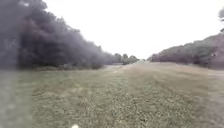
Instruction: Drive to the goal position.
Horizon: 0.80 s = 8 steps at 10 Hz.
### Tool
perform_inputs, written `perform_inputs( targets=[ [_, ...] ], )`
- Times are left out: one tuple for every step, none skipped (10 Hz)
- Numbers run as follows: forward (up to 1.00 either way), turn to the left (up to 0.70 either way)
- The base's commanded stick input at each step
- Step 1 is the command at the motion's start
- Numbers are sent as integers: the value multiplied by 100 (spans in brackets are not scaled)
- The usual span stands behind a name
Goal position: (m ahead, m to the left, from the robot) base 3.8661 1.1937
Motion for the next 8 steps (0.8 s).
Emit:
perform_inputs(
  targets=[
    [60, 0],
    [60, 0],
    [60, 0],
    [60, 0],
    [60, 0],
    [60, 0],
    [60, 0],
    [60, 0]
  ],
)
